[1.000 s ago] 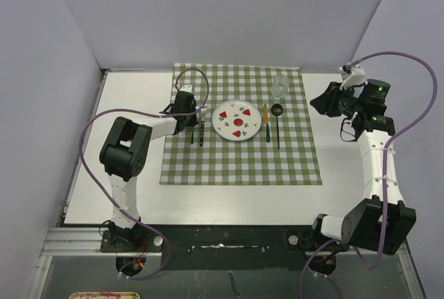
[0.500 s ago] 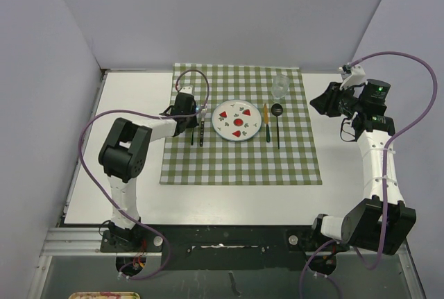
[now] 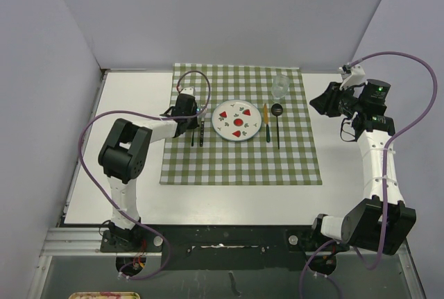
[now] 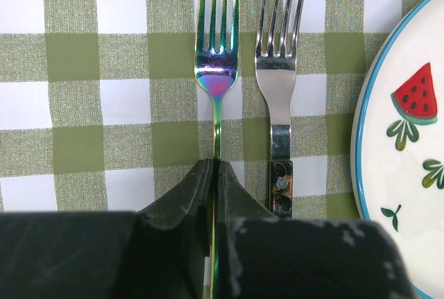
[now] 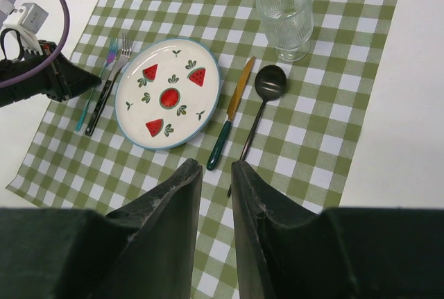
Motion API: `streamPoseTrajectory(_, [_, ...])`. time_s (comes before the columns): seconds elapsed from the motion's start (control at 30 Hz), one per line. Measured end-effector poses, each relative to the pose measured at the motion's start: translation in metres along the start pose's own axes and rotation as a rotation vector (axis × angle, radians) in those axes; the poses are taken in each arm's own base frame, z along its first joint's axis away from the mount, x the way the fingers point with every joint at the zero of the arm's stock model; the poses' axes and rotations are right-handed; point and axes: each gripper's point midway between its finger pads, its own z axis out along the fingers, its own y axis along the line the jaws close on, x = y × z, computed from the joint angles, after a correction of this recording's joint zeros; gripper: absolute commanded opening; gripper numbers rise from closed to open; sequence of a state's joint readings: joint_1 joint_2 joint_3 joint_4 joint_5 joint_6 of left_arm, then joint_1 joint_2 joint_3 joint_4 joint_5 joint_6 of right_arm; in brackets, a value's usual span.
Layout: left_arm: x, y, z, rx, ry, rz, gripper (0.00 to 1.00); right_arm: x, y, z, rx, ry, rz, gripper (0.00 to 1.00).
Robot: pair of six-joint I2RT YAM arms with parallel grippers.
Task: Set the dinner table for one person
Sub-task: Adjust the utensils at the center of the board.
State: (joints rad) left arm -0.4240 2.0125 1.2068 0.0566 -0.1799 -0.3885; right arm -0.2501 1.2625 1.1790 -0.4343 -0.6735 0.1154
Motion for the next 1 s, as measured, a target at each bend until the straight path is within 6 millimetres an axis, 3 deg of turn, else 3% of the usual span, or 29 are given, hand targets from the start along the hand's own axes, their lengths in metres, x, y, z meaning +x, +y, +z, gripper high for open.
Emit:
streamPoseTrajectory(0.33, [0.001, -0.007, -0.001, 0.025, 0.002, 0.007, 0.40, 0.000, 0.000, 0.000, -0.002, 0.000, 0.002, 0.26])
streamPoseTrajectory(0.57, [0.001, -0.012, -0.001, 0.040, 0.003, 0.013, 0.44, 0.000, 0.002, 0.000, -0.010, 0.000, 0.002, 0.26])
streamPoseTrajectory(1.0, [0.000, -0.005, -0.003, 0.013, -0.002, 0.039, 0.44, -0.003, 0.003, 0.000, -0.019, -0.011, -0.003, 0.26])
